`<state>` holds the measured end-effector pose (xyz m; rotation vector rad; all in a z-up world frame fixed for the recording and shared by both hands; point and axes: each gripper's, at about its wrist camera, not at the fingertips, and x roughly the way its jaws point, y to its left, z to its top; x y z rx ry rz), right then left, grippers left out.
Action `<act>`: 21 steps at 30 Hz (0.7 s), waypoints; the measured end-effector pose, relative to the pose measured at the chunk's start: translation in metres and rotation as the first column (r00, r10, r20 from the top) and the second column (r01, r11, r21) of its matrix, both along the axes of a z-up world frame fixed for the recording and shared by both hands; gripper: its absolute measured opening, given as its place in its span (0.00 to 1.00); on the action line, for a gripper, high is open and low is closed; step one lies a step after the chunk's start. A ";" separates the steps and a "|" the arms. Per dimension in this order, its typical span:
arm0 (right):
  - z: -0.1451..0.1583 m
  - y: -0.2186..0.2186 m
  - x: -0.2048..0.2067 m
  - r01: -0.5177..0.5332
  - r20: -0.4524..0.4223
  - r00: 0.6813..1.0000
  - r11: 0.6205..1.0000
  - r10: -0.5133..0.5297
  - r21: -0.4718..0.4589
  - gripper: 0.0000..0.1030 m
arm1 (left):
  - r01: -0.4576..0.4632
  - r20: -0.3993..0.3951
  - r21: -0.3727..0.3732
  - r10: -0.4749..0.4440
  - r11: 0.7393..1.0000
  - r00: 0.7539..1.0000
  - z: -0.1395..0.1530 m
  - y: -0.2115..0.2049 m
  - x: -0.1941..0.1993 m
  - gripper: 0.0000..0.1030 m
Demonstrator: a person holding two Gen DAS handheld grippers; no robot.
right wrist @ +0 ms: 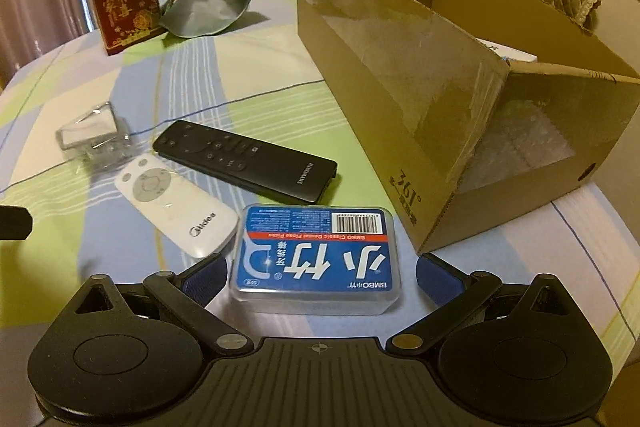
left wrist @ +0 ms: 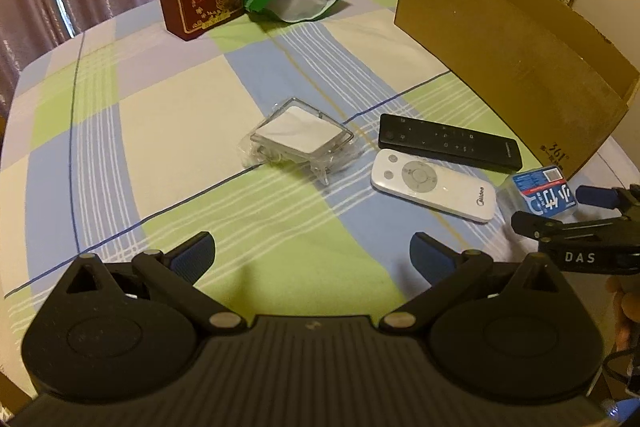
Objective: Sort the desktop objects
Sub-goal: 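Lower the right tool toward the blue dental floss box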
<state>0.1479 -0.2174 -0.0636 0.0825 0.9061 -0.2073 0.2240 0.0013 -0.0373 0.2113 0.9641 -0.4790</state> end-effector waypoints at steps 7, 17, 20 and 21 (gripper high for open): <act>-0.004 -0.001 0.001 0.005 -0.003 1.000 1.000 -0.005 0.004 0.99 | 0.007 -0.015 -0.012 -0.008 1.000 1.000 -0.007 0.000 0.007 0.99; -0.004 -0.003 0.002 -0.004 -0.010 1.000 0.999 0.004 0.032 0.86 | 0.045 0.024 -0.003 -0.045 0.999 0.999 -0.006 -0.009 0.012 0.99; -0.003 -0.003 0.002 -0.002 -0.010 1.000 1.000 0.003 0.031 0.84 | 0.059 0.039 0.012 -0.059 0.998 0.997 -0.008 -0.011 0.018 0.99; -0.003 -0.004 0.001 -0.003 -0.009 1.000 1.000 0.003 0.031 0.84 | 0.070 0.044 0.017 -0.070 0.997 0.997 -0.009 -0.012 0.021 0.99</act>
